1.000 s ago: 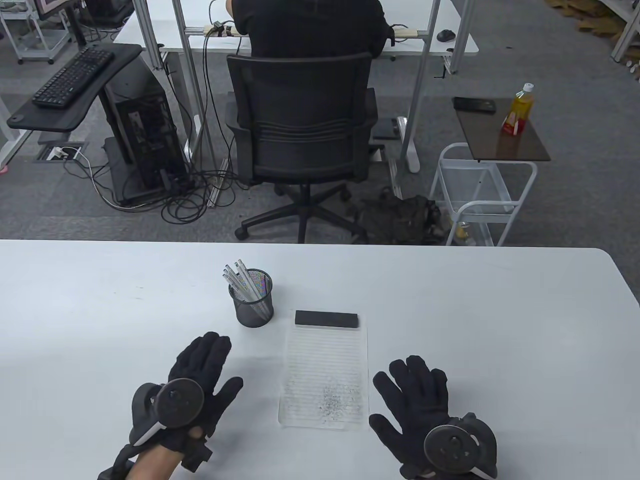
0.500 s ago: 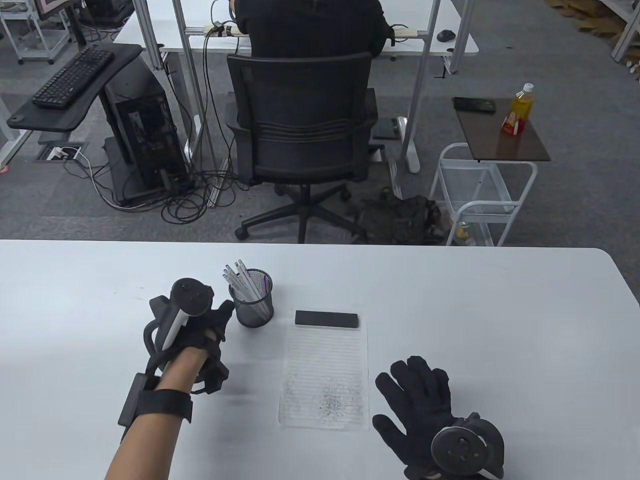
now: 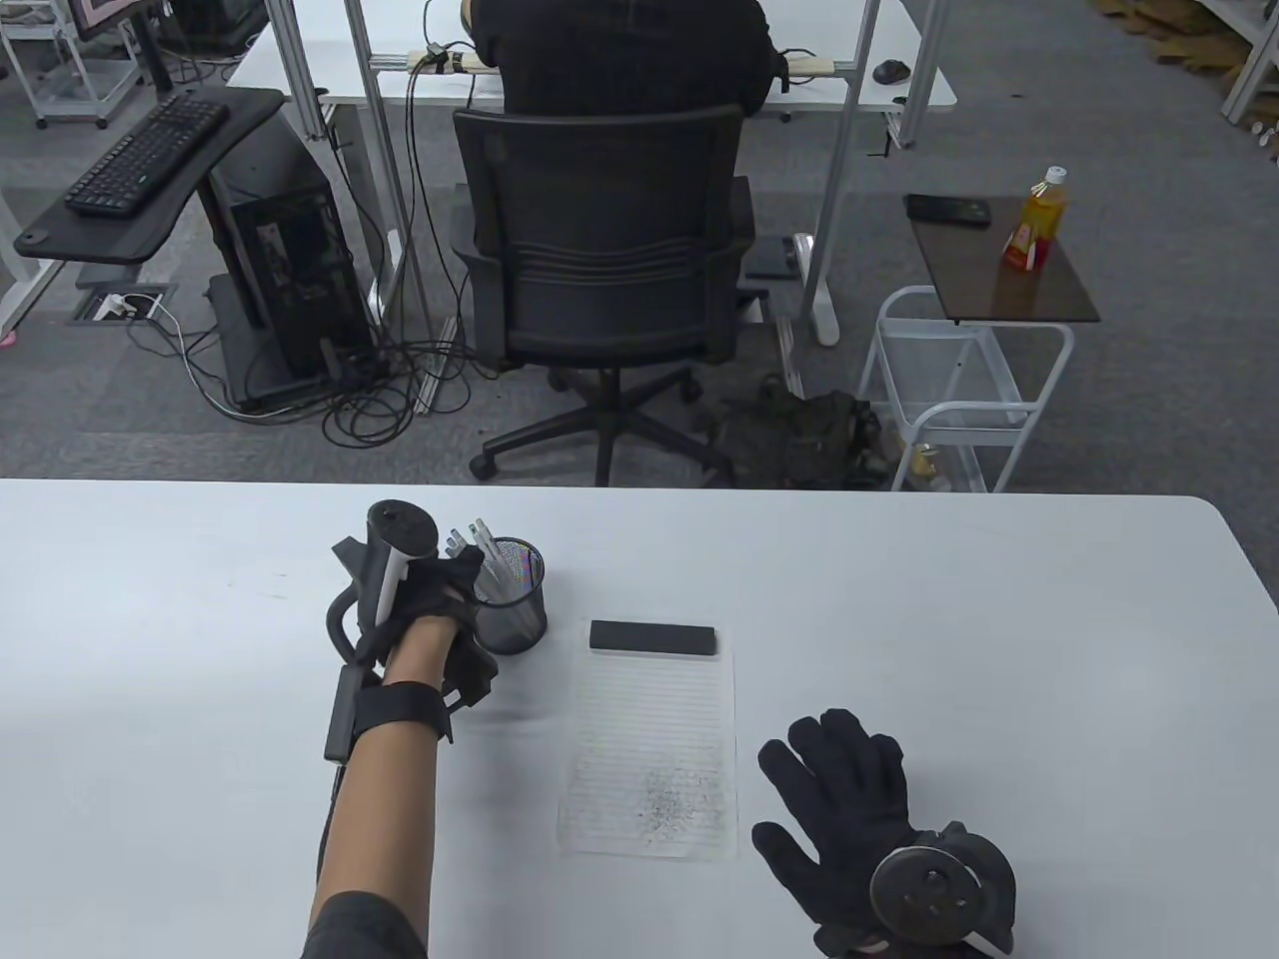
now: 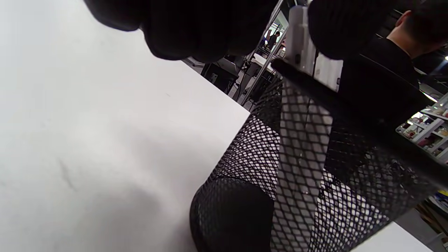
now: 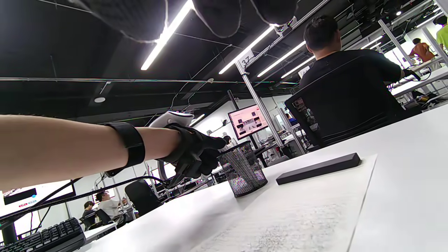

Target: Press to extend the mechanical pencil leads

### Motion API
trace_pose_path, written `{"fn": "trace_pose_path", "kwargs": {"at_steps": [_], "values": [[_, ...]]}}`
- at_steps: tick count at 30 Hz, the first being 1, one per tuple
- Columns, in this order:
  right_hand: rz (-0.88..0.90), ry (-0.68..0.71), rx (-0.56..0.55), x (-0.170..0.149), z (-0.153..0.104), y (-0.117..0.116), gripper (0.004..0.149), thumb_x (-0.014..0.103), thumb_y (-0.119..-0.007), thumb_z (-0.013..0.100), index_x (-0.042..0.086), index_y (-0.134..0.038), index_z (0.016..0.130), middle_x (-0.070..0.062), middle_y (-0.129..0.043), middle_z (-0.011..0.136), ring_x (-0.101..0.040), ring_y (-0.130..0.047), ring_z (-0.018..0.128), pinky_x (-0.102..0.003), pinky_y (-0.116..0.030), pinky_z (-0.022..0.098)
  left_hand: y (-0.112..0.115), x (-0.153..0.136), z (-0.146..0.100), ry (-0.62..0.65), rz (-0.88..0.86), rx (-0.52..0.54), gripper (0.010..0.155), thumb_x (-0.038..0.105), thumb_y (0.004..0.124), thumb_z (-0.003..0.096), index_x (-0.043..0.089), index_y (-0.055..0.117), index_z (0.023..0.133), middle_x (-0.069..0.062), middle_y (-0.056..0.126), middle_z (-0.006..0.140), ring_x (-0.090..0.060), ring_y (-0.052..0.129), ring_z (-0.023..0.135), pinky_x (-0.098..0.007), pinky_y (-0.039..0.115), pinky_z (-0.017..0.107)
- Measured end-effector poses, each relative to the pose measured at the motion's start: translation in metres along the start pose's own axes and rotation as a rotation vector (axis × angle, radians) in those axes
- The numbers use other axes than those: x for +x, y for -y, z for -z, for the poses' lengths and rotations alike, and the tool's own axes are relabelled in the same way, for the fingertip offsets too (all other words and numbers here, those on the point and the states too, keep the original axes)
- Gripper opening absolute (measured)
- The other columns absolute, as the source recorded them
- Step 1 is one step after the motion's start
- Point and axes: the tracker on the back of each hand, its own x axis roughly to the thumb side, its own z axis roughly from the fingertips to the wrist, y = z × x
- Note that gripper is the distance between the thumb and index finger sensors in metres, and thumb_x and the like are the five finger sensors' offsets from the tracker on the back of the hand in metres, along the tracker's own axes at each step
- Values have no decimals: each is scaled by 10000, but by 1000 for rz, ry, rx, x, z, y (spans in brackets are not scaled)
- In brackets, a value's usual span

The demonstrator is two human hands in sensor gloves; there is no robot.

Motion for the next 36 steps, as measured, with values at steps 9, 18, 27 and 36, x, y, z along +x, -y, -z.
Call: {"fn": "trace_pose_path", "kwargs": {"at_steps": [9, 18, 27, 36], "values": [[1, -10, 9, -1, 1, 1, 676, 512, -735, 554, 134, -628, 1104, -273, -510, 1129, -622, -386, 1040, -827, -271, 645, 5, -9, 9, -32, -146, -25, 519, 557, 888, 419, 270, 961, 846, -67, 844, 1009, -350, 876, 909, -584, 692, 701], [0, -18, 17, -2, 1, 0, 675, 512, -735, 554, 134, -631, 1103, -272, -507, 1131, -621, -388, 1041, -828, -274, 646, 2, -12, 9, -23, -190, 0, 471, 544, 893, 413, 296, 995, 800, -5, 885, 983, -327, 899, 899, -576, 688, 703], [-3, -25, 22, -1, 2, 0, 671, 510, -737, 553, 131, -640, 1099, -272, -508, 1131, -623, -388, 1041, -832, -263, 642, -24, -13, 0, 17, -230, 49, 498, 536, 891, 407, 246, 1011, 793, -12, 896, 974, -329, 910, 885, -578, 693, 694], [-5, -22, 23, -1, 2, 1, 671, 510, -736, 554, 131, -639, 1099, -271, -508, 1131, -621, -390, 1041, -831, -266, 643, -70, -18, -27, 204, -412, 87, 491, 506, 853, 428, 247, 981, 826, -35, 876, 989, -353, 885, 897, -596, 672, 694]]}}
